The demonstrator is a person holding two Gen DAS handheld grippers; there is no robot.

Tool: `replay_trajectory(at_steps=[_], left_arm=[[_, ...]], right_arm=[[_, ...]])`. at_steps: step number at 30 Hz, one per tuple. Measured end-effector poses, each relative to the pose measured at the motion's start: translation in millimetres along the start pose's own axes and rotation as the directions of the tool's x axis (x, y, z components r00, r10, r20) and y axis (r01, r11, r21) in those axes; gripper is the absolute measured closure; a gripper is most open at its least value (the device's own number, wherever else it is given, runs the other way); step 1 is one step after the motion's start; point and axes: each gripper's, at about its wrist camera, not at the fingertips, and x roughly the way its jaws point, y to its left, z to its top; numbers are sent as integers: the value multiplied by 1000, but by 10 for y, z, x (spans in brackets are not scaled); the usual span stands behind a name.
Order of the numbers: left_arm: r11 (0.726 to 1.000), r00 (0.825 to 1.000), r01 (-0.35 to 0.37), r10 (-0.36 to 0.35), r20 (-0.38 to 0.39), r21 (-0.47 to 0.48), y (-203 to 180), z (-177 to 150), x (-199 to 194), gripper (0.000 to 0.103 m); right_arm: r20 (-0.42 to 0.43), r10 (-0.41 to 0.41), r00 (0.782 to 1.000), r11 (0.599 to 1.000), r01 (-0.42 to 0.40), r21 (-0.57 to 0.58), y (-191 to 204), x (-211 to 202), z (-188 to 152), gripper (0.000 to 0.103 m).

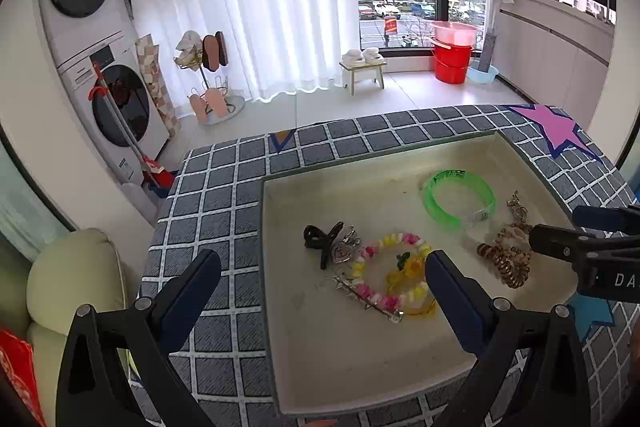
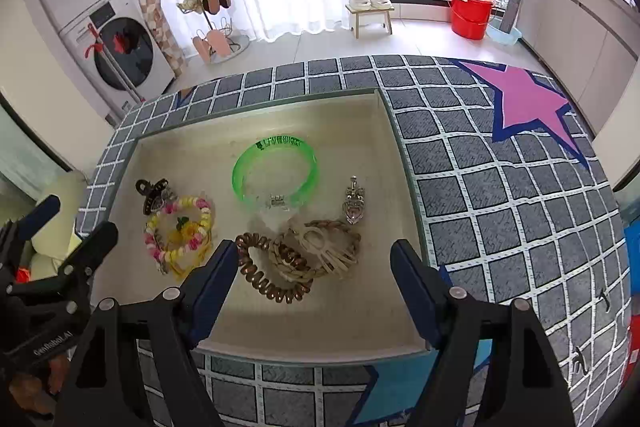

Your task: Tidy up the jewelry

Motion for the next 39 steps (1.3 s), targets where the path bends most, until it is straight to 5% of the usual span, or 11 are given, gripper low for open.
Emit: replay_trajectory(at_steps=[8, 10, 39], left_arm=[[1000, 1000, -7, 7, -6, -10, 46, -85, -95, 0], [1000, 1000, -10, 10, -6, -7, 46, -109, -122, 0], [998, 999, 29, -32, -43, -58, -1, -825, -735, 0]], right_arm=[[31, -9, 999, 999, 10, -49, 115, -60, -99, 18], [36, -21, 999, 998, 24, -60, 142, -65, -116, 0], [87, 7, 996, 1000, -5, -20, 145, -596, -854, 0]])
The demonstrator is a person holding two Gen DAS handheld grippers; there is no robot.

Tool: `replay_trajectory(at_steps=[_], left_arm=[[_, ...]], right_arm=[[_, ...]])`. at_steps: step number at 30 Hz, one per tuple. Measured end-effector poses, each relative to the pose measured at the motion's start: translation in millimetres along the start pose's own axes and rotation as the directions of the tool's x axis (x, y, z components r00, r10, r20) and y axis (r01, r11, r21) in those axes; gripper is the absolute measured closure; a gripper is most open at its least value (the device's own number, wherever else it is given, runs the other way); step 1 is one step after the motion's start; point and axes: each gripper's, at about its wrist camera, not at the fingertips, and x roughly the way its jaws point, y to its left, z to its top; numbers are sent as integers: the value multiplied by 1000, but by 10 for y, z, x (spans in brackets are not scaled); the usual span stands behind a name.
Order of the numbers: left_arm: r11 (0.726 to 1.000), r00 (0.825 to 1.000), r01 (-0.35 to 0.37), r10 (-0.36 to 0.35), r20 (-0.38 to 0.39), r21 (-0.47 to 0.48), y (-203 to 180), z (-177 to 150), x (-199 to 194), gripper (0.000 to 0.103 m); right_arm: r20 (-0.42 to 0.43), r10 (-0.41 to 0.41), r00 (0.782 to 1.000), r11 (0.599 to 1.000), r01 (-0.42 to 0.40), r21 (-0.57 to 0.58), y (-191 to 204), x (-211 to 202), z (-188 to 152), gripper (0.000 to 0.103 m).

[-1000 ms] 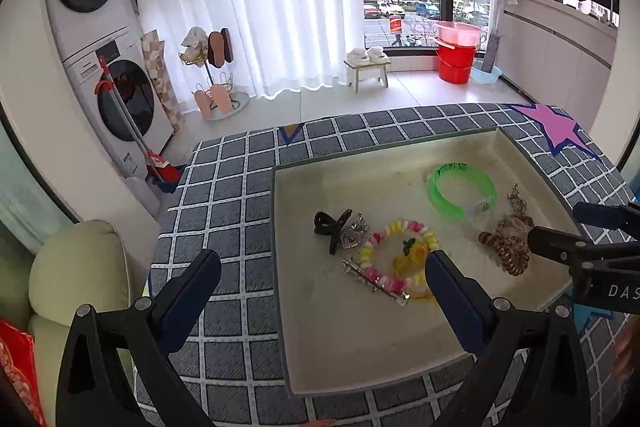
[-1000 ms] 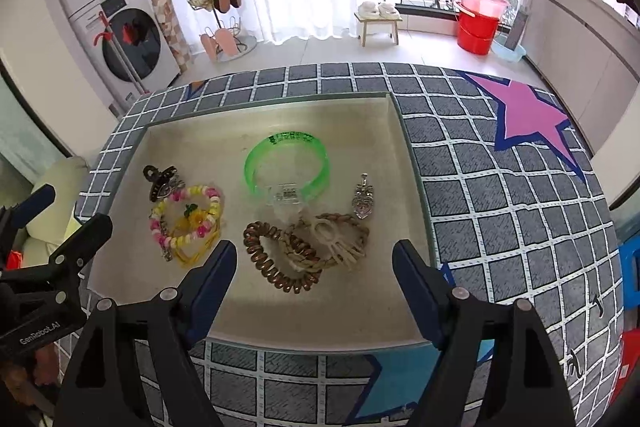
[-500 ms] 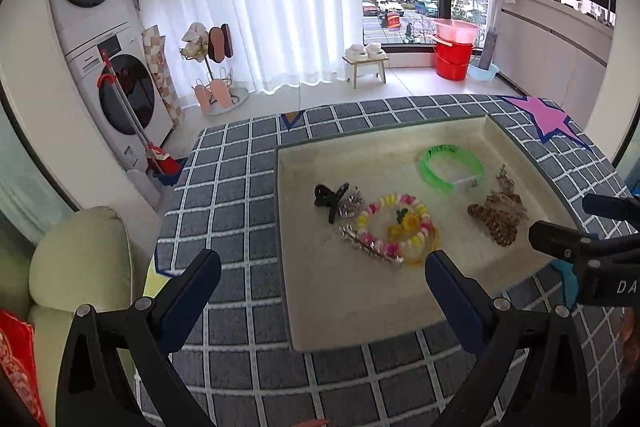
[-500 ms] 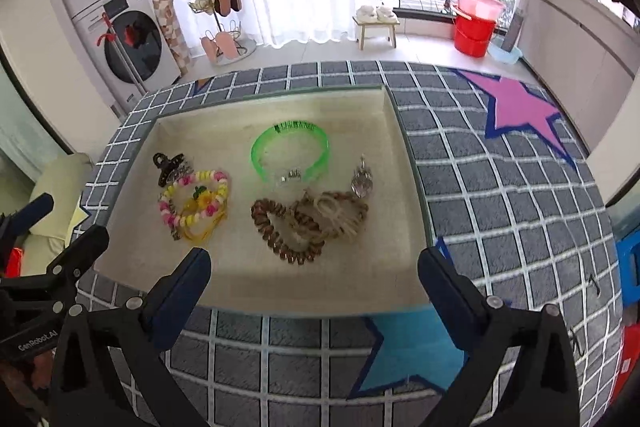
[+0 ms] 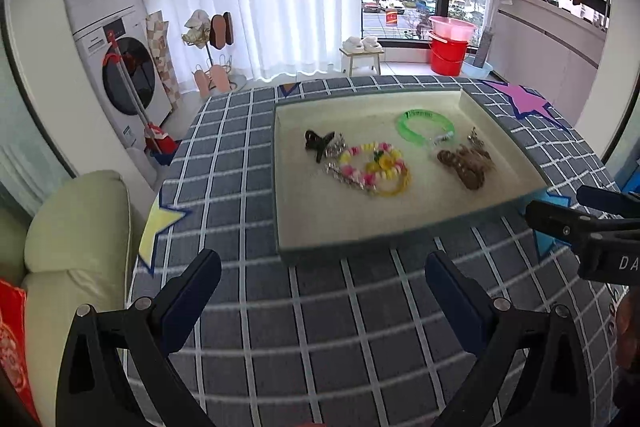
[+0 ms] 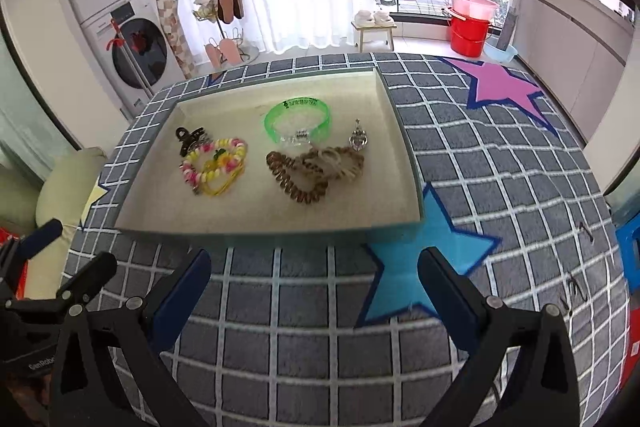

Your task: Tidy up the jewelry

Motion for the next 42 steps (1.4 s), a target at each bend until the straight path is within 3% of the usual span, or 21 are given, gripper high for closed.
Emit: replay_trajectory(at_steps=[14, 28, 42], left_arm=[[997, 1000, -6, 6, -9, -72, 81, -432, -252, 0], [996, 989, -50, 59, 136, -68, 19, -598, -522, 0], [995, 986, -54, 66, 153, -82, 25, -588, -562, 0]], right_arm=[[83, -15, 996, 1000, 16, -16, 126, -355, -403, 0], [259, -62, 964, 998, 64, 3, 108, -665, -612, 0], [273, -61, 960, 997, 72, -29, 186, -696, -619, 0]])
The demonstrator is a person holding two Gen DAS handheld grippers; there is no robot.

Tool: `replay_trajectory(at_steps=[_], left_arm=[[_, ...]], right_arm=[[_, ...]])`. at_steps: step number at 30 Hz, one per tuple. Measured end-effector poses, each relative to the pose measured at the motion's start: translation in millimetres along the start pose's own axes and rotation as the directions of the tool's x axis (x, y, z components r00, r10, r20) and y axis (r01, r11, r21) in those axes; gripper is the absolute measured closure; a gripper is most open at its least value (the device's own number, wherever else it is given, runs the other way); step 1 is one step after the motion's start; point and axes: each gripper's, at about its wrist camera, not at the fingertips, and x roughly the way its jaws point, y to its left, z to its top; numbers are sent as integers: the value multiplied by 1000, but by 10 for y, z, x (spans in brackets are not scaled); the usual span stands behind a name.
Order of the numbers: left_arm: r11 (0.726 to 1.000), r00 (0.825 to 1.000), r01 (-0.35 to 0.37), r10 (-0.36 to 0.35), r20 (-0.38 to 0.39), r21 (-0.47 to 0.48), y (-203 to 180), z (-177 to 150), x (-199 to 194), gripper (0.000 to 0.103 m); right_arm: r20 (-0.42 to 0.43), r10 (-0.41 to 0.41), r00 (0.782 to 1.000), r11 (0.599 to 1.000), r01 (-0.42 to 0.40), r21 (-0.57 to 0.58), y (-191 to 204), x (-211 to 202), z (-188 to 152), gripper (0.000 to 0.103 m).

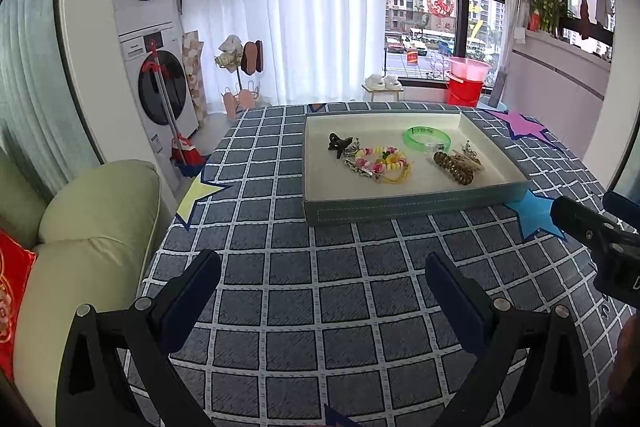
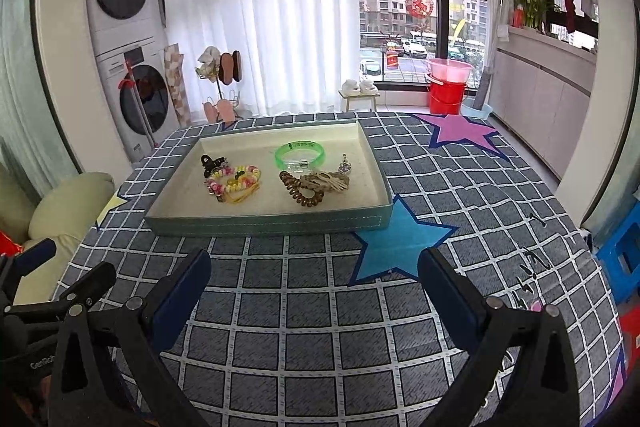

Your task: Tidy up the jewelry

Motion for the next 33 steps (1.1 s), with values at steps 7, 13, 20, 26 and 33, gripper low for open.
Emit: replay_trajectory(at_steps=[7, 13, 20, 26, 33], left_arm=[[1000, 1000, 1, -1, -5, -8, 11, 2, 2, 0], [1000, 1000, 4, -4, -10, -11, 15, -2, 16, 0], [1000, 1000, 6, -6, -14, -8, 0, -9, 24, 0], [1000, 1000, 6, -6, -13, -7, -4, -9, 24, 0], [1000, 1000, 5, -5, -12, -6, -7, -6, 9, 0]], right_arm=[[2, 0, 1000, 1000, 0, -4, 15, -14, -1, 0], [1, 1, 1000, 1000, -1, -4, 16, -12, -3, 0], [1, 3, 1000, 1000, -3, -3, 27, -23, 4, 0], [0, 6, 1000, 1000, -6, -3, 30, -28, 5, 0], [0, 6, 1000, 1000, -6, -3, 34, -34, 6, 0]])
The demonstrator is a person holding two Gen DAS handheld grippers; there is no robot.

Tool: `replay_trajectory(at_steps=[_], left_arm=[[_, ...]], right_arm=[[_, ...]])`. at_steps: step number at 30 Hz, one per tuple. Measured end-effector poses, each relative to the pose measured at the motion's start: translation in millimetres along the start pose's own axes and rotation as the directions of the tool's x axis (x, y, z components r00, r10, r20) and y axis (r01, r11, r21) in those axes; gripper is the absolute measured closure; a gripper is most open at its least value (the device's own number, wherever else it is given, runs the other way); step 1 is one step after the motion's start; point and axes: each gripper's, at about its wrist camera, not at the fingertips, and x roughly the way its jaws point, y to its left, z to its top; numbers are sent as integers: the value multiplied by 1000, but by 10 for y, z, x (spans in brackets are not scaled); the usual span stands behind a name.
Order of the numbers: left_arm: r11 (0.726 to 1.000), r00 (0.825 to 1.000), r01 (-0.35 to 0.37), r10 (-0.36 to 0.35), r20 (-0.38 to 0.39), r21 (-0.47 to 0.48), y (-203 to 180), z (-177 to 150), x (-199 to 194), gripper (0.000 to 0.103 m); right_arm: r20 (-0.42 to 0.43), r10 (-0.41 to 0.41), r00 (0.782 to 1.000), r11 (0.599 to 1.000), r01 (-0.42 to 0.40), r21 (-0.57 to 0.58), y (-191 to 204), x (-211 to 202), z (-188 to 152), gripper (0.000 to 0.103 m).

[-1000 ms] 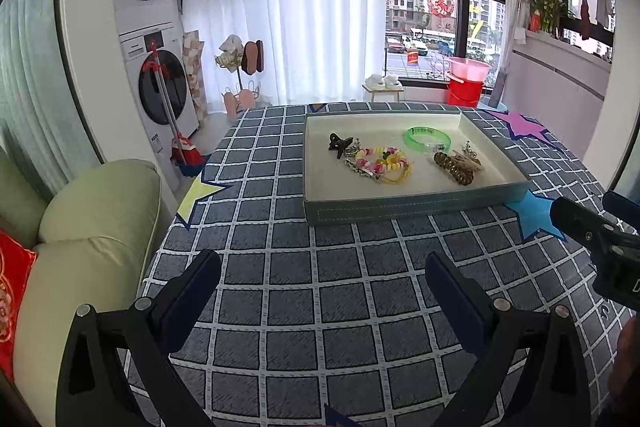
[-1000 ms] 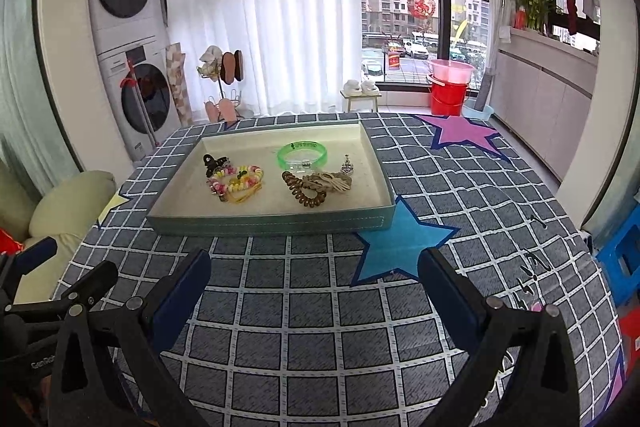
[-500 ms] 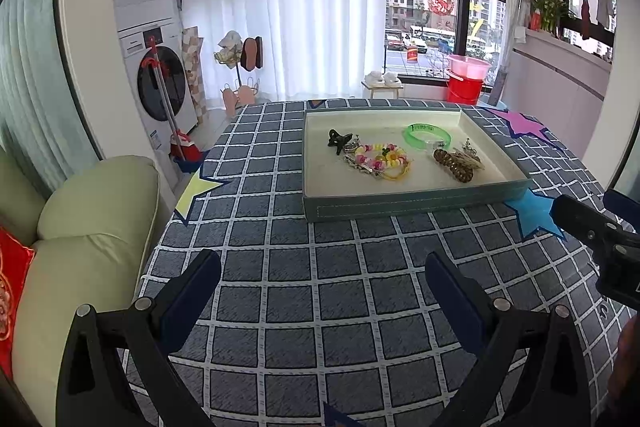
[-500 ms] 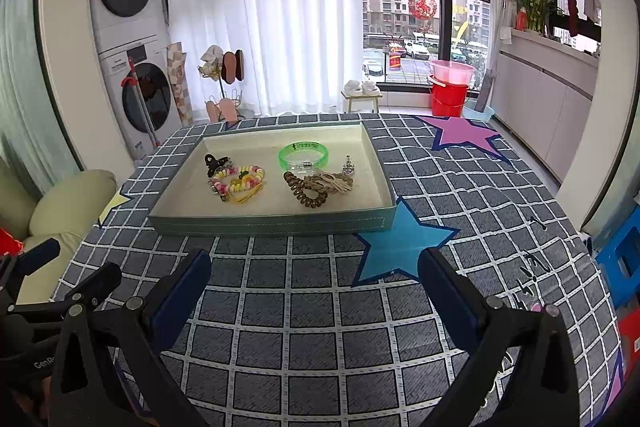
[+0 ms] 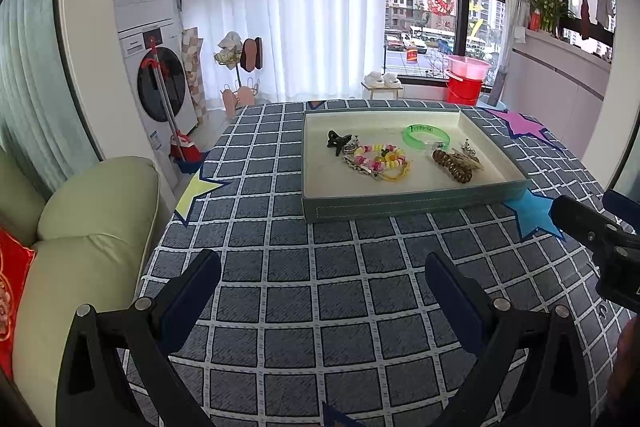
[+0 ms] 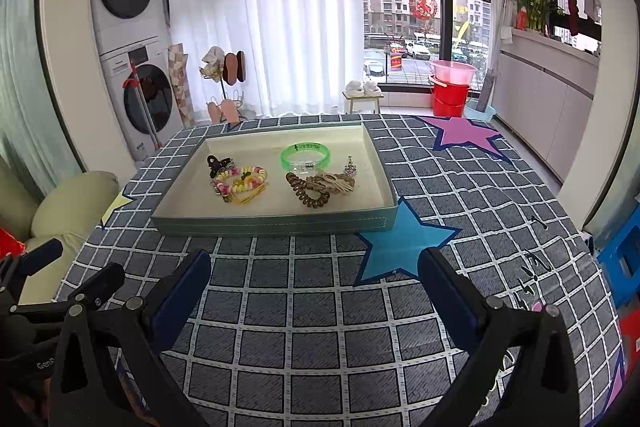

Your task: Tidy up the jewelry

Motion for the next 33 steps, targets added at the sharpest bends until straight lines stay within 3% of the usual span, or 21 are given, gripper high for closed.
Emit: replay_trajectory(at_steps=[33], left_arm=[[1000, 1000, 0, 0, -6, 4, -27, 1, 10, 0]], right_arm=[[-1, 2, 1000, 1000, -2, 0, 18, -2, -5, 0]])
